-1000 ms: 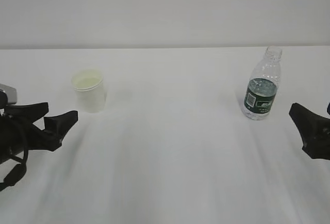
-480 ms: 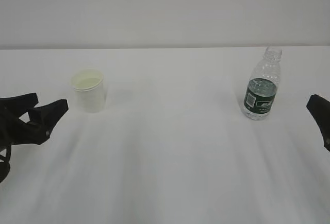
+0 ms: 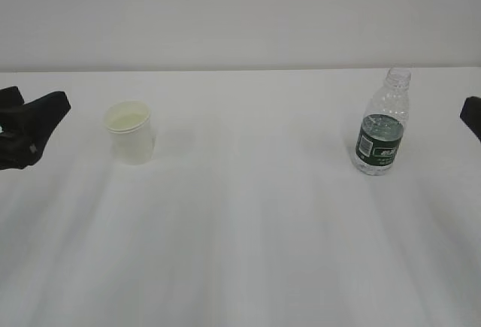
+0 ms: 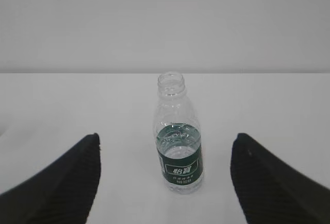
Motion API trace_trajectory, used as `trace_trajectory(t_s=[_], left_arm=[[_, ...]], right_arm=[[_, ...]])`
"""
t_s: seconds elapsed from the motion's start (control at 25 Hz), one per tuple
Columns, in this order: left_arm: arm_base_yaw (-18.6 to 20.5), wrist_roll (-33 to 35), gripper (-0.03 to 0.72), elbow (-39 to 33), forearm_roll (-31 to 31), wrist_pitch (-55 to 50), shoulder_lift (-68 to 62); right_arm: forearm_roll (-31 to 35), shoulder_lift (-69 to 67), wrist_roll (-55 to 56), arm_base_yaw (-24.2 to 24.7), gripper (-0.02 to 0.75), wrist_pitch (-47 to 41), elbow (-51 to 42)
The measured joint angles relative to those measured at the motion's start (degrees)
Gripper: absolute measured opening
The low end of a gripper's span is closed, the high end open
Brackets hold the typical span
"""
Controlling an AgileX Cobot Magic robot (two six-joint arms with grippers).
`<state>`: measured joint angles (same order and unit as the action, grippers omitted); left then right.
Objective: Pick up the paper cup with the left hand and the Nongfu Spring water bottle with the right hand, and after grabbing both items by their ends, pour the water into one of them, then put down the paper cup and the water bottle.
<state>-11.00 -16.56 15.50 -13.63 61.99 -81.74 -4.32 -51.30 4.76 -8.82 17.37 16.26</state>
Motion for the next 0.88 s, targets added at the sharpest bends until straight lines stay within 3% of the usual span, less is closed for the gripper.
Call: trace_trajectory(t_s=[0.4,0.64,0.88], left_arm=[[-0.4,-3.9,0.551,4.6,-0.8,-27.6,18.2],[-5.3,-5.4,0.538,9.0,-7.3,-48.8,31.4],[-7.6,-5.4,0.536,11.1,-8.3,-66.6,45.1]], right_arm=[[0.0,3.7,-0.1,0.0,0.589,-23.2,12.6],[-0.2,10.1,-0.8,0.0,0.589,-36.0,16.6],[-0.5,20.1,-1.1,0.0,0.589,-47.6,17.7]])
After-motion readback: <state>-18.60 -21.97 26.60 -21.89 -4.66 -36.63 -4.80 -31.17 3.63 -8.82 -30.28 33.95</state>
